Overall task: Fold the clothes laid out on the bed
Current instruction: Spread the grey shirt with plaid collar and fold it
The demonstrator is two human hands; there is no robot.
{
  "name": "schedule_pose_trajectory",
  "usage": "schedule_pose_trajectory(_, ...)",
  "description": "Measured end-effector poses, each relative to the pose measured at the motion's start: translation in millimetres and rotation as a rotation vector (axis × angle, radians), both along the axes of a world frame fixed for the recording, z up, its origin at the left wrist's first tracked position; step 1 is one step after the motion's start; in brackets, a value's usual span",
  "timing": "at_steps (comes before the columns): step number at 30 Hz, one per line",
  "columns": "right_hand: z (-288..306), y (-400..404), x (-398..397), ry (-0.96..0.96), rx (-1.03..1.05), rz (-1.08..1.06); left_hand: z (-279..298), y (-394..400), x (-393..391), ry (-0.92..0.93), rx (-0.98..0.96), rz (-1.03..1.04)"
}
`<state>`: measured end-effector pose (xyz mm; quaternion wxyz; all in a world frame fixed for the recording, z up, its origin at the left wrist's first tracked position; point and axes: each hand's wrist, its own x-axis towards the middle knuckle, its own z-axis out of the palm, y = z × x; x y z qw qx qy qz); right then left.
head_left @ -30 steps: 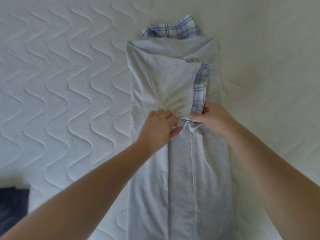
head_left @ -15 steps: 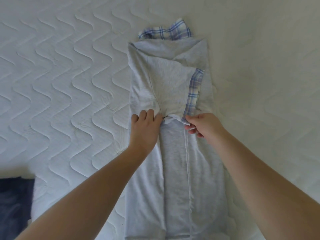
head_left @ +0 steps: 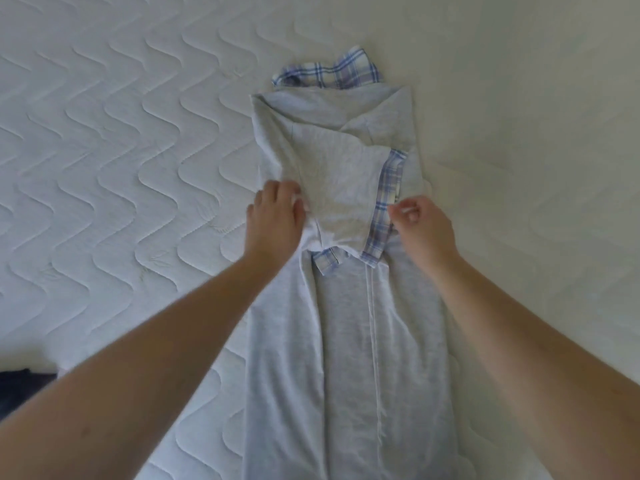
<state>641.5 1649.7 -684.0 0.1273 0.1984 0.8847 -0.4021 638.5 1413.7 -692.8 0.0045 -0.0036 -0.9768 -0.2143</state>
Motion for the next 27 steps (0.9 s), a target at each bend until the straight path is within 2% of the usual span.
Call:
schedule_pose_trajectory(3, -2.1, -3.8, -39.1, 0.114, 0.130, 0.102, -2.5, -27.1, -50.6, -0.146, 0.180, 0.226)
schedule_pose_trajectory(5, -0.6, -9.4, -63.9, 0.121, 0.240, 0.169, -4.0, -39.5, -78.7, -0.242, 0.245, 0.335)
schedule_pose_trajectory(9, -3.2, -22.1, -103.3, 0.025, 0.329, 0.316, -3.7, -47.5, -127.1, -0.359, 0.445, 0.428)
schedule_pose_trajectory(11, -4.2, -26.1, -112.5, 0.051, 0.320, 0.340, -3.4, -45.6, -147.0, -0.371, 0.531, 0.447)
schedule_pose_trajectory(16, -8.2, -29.6, -114.3, 0.191, 0.021, 0.269, -4.8, -57.0, -183.9, -0.385, 0.540, 0.500)
schedule_pose_trajectory(20, -11.9, -26.0, -115.2, 0.227, 0.029, 0.249, -7.2, -70.8, -194.9, -0.408, 0.586, 0.544)
schedule_pose_trajectory(25, -19.6, -23.1, -123.2, 0.197, 0.034, 0.212, -15.3, -69.5, -202.7, -0.372, 0.389, 0.612)
schedule_pose_trajectory(27, -22.8, -21.3, -126.9, 0.179, -0.004, 0.162, -20.2, -70.3, -205.8, -0.332, 0.410, 0.643)
